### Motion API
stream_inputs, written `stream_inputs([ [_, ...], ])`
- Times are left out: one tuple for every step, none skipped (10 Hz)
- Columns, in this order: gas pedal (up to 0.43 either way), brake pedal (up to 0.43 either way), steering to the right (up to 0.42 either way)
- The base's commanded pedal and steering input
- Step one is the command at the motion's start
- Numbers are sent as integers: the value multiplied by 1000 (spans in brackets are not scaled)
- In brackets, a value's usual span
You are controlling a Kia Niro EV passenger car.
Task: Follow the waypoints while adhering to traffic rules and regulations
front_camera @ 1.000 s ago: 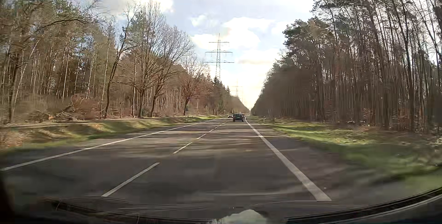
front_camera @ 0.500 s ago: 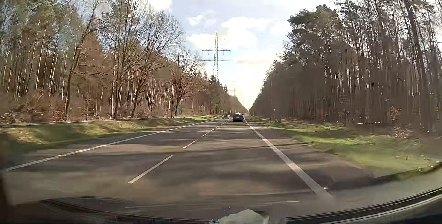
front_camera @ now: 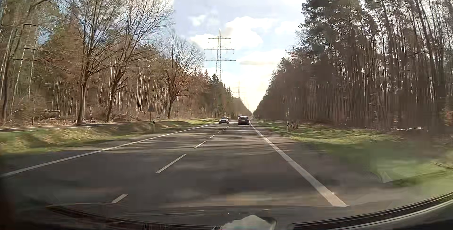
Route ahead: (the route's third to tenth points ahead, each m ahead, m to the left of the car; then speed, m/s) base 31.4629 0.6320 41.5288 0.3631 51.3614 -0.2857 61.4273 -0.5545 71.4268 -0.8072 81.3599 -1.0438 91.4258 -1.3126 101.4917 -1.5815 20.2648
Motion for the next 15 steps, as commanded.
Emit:
stream_inputs([
  [311, 0, 5],
  [311, 0, 5],
  [311, 0, 4],
  [311, 0, 4],
  [311, 0, 4],
  [311, 0, 3],
  [311, 0, 2],
  [311, 0, 2],
  [311, 0, 2],
  [311, 0, 2],
  [311, 0, 2],
  [311, 0, 2],
  [311, 0, 1],
  [311, 0, 1],
  [311, 0, 1],
])
